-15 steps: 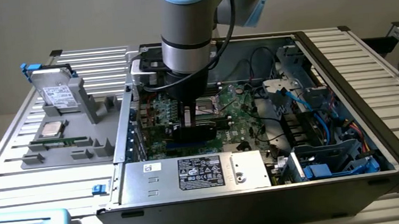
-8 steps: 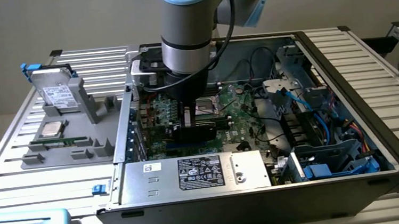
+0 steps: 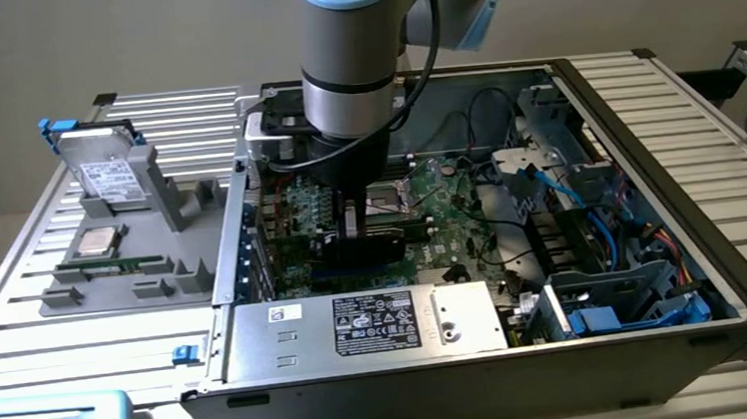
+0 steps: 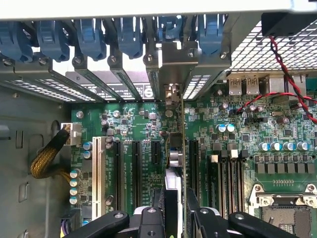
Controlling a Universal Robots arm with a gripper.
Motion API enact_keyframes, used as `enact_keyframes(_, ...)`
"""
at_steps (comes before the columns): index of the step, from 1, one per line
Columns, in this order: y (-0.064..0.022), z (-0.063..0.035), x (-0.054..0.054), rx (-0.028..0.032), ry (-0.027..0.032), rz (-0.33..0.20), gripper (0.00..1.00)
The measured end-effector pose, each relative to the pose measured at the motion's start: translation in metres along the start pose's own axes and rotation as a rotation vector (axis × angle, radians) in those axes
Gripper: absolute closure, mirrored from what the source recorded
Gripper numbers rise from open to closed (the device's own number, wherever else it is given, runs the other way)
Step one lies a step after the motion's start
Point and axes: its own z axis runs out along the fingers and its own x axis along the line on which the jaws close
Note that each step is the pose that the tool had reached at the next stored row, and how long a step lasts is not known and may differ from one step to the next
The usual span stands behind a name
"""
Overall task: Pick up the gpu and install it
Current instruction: 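Insert the gpu into the slot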
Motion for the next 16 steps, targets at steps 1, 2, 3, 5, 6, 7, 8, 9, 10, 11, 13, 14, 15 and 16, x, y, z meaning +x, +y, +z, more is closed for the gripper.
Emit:
enact_keyframes(1, 0.0000, 0.0001, 0.0002, 0.0001, -0.0002, -0.001, 0.72)
enact_keyframes(2, 0.0000, 0.0001, 0.0005, 0.0001, -0.0003, -0.001, 0.72)
enact_keyframes(3, 0.0000, 0.0001, 0.0009, 0.0001, -0.0003, -0.002, 0.72)
enact_keyframes(5, -0.0001, 0.0001, 0.0012, 0.0001, 0.0001, -0.003, 0.72)
enact_keyframes(6, -0.0001, 0.0001, 0.0012, 0.0001, 0.0001, -0.003, 0.72)
enact_keyframes(7, 0.0000, 0.0000, 0.0013, 0.0001, 0.0002, -0.003, 0.72)
enact_keyframes(8, 0.0000, 0.0000, 0.0013, 0.0001, 0.0002, -0.004, 0.72)
enact_keyframes(9, -0.0001, 0.0000, 0.0013, 0.0002, 0.0004, -0.005, 0.72)
enact_keyframes(10, 0.0000, 0.0002, 0.0014, 0.0003, 0.0002, -0.006, 0.72)
enact_keyframes(11, -0.0001, 0.0002, 0.0016, 0.0003, 0.0001, -0.007, 0.72)
enact_keyframes(13, -0.0001, 0.0001, 0.0019, 0.0003, 0.0004, -0.009, 0.72)
enact_keyframes(14, -0.0001, 0.0001, 0.0019, 0.0002, 0.0007, -0.010, 0.72)
enact_keyframes(15, -0.0001, 0.0001, 0.0020, 0.0002, 0.0007, -0.011, 0.72)
enact_keyframes(16, -0.0001, 0.0000, 0.0020, 0.0003, 0.0009, -0.012, 0.72)
